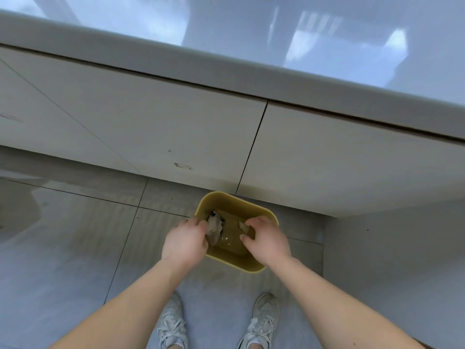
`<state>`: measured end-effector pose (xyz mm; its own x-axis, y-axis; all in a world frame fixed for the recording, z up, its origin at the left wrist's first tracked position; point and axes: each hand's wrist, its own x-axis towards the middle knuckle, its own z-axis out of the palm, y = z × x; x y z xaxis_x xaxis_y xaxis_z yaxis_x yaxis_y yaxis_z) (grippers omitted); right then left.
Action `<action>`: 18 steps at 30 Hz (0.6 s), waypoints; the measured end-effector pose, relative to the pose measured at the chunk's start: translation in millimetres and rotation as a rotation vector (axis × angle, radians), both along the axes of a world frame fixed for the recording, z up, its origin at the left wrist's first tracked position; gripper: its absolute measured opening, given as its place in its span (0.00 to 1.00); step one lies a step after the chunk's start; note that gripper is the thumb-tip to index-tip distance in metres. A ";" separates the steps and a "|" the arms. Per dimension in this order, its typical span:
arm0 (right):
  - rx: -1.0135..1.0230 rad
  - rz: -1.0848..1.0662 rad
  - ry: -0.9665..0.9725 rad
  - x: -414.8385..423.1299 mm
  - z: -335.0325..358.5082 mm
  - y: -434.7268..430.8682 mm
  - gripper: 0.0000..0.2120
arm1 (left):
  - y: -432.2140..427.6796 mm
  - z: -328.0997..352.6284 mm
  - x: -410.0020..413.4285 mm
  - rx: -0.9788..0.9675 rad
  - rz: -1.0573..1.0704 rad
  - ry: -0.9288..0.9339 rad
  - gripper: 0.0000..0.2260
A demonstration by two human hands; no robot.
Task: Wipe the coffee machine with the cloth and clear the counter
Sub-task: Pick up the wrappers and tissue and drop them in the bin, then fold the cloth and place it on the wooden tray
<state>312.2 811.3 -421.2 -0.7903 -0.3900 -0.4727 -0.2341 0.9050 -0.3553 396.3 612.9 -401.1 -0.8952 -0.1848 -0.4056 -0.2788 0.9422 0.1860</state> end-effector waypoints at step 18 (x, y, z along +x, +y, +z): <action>-0.060 0.296 0.356 16.0 269.6 -33.8 0.21 | -40.6 266.9 41.7 -0.110 0.232 0.248 0.15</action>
<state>328.2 777.5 -151.6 -0.7500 -0.6412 -0.1624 -0.5956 0.7615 -0.2557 438.0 572.3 -134.2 -0.8929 -0.4256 -0.1472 -0.4471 0.8770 0.1761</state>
